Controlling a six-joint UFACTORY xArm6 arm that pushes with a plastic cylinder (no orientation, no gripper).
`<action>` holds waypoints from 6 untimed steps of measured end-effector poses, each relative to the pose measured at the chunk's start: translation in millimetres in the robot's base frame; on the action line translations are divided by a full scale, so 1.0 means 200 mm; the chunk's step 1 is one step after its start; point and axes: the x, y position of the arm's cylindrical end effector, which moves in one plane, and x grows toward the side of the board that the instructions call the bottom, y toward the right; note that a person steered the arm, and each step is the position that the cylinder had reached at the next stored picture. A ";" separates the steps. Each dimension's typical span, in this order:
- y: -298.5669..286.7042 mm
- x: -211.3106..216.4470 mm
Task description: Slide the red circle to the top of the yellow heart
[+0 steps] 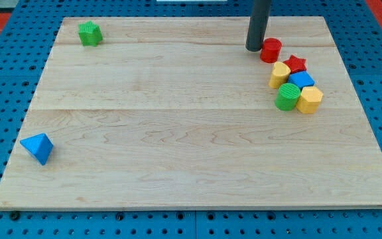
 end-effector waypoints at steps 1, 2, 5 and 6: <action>0.07 -0.10; 0.16 -0.07; 0.10 0.04; -0.25 -0.15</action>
